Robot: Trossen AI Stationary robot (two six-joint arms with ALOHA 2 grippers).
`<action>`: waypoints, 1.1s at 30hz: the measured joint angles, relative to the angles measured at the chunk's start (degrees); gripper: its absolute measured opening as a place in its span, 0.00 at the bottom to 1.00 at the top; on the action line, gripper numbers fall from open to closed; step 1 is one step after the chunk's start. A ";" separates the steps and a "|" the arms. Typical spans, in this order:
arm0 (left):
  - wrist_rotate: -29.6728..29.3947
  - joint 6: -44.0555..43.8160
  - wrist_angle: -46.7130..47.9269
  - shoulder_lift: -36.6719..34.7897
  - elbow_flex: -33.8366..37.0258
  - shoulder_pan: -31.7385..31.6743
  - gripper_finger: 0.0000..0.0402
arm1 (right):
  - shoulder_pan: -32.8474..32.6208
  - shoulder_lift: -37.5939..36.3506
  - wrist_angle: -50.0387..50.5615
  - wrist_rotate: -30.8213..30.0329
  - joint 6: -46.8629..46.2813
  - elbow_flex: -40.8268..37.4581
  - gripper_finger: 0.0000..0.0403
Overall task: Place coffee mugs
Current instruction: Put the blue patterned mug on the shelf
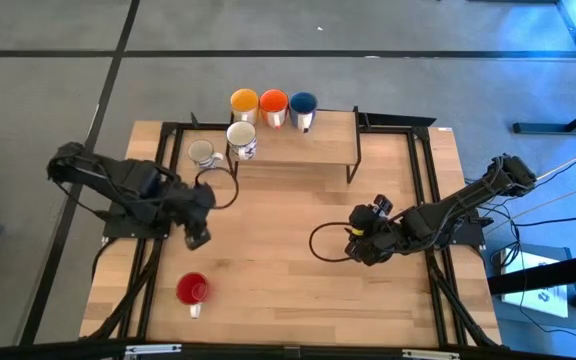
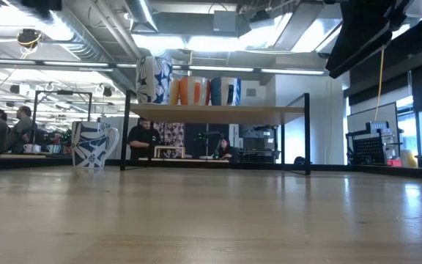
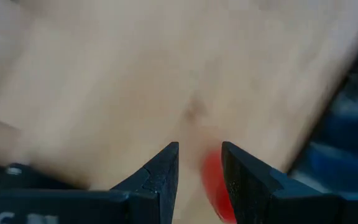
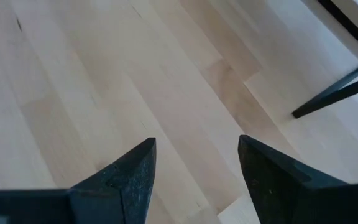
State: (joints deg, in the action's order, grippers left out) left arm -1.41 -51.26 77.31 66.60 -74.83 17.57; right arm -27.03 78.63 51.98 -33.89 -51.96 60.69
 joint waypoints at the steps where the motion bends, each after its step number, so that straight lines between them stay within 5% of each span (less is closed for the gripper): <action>1: -2.78 -1.21 -0.06 -0.05 -0.01 -0.60 0.29 | 0.00 0.00 -0.11 -0.02 0.00 0.00 0.53; 5: -11.90 -7.14 5.42 -0.86 -0.13 -7.65 0.29 | 0.00 0.00 -0.04 0.02 0.00 0.00 0.53; 10: -17.34 -2.73 10.22 -1.49 -0.11 -19.79 0.29 | 0.00 0.00 -0.83 0.48 -0.02 0.00 0.53; 24: -10.10 24.29 0.76 -1.32 4.79 -56.64 0.29 | 0.00 0.00 -2.90 0.48 -0.62 0.00 0.53; 33: -4.50 30.95 -11.11 0.60 12.47 -71.47 0.29 | 0.00 0.00 -3.04 0.60 -1.91 0.00 0.53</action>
State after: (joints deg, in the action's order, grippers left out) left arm -5.90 -20.31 66.21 67.20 -62.36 -53.90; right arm -27.03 78.63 48.95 -33.29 -53.88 60.69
